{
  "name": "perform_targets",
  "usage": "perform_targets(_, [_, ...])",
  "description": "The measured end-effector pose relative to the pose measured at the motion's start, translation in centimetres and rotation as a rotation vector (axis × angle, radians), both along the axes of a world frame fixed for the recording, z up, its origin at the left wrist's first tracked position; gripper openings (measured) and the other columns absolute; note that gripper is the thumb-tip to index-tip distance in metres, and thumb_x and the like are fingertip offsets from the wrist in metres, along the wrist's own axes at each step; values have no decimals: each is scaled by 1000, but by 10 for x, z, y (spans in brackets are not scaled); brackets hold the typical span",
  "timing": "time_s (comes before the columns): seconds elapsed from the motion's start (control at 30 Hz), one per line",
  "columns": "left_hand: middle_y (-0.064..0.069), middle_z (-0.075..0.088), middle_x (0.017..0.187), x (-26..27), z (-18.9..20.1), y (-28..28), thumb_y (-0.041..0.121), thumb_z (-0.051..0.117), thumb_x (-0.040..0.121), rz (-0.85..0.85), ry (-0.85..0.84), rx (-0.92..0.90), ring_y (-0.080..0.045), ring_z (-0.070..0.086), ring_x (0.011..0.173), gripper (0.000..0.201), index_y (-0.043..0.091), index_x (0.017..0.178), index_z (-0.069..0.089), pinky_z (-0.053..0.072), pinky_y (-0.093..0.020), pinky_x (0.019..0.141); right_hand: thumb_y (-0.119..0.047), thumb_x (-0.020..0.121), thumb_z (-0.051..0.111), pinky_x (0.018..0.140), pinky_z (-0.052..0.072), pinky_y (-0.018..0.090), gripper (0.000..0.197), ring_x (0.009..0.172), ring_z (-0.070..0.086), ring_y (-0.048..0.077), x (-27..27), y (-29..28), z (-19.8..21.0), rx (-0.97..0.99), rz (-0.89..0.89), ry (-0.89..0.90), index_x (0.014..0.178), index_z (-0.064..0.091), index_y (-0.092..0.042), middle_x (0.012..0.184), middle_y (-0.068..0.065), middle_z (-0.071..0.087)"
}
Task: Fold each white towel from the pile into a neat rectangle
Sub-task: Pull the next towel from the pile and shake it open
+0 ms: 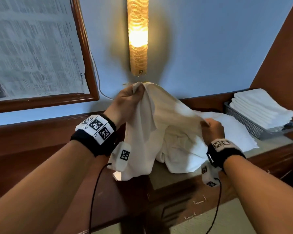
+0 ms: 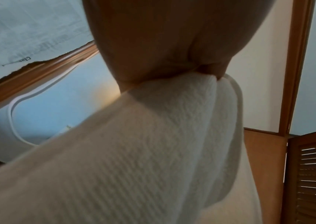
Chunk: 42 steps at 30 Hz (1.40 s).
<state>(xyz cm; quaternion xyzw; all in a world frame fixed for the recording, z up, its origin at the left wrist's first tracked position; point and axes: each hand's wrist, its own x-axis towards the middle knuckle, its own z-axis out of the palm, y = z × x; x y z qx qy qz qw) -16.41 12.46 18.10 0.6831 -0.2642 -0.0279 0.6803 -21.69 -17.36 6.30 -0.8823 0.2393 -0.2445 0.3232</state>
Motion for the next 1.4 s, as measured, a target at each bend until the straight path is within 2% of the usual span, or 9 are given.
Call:
perform_targets(0.17, [1,66,91,4,-3,-44,46,57,95,-5,-13,-23,-16,58,93,25,29,87,72,48,-39,91,-13,82,55,77,47,36,19,86,64,25,38,29,72,-15,338,-293,89,73,-10,89,13,72])
perform_targets(0.3, [15,68,99,14,-14,-84,41,55,96,45,-129,-63,-4,59,99,16,39,98,71,45,-30,98,-38,76,56,62,39,26,18,61,46,2,43,44,114,-40,591,-330,65,64,-26,56,-14,53])
perform_targets(0.47, [9,69,85,14,-20,-105,40,54,99,57,-74,21,-7,61,86,28,26,84,74,49,-32,88,-41,76,64,56,35,27,33,54,41,14,37,21,126,-244,558,-265,52,48,-27,48,-7,43])
perform_targets(0.63, [14,53,64,9,-13,-98,36,43,107,173,-257,257,1,46,61,42,21,68,51,38,-25,66,-32,91,63,59,41,31,28,59,46,19,24,19,94,-335,654,-221,67,52,-25,61,-7,50])
perform_targets(0.77, [-7,49,73,7,-8,-72,60,47,91,204,-208,169,-17,46,71,59,5,70,51,33,-35,70,-30,89,56,66,49,37,24,74,63,33,20,-15,44,-372,500,-198,85,71,-11,78,10,69])
perform_targets(0.93, [-1,58,70,-10,-11,-30,38,46,104,218,-132,74,-16,53,69,42,21,68,60,38,-30,71,-11,93,52,73,45,35,20,93,61,40,6,-42,17,-95,74,34,101,70,-14,99,17,70])
perform_targets(1.03, [14,63,59,-28,-14,-12,27,42,108,216,-87,56,0,57,58,39,17,73,56,43,-19,65,-3,93,48,78,41,26,27,102,61,28,11,2,43,79,122,-163,108,70,-11,105,7,69])
perform_targets(1.2, [-1,73,94,-60,-22,25,41,48,102,185,-50,5,-19,66,94,31,21,92,71,49,-46,98,8,86,54,74,42,9,28,85,58,5,-12,121,103,49,691,-282,102,72,-6,95,5,68])
perform_targets(1.4, [-5,71,95,-104,-33,98,45,51,100,218,1,-3,-23,64,94,33,21,91,72,47,-46,96,-9,84,66,62,37,22,13,59,46,1,-52,222,119,-133,882,-286,73,63,-16,64,-5,57])
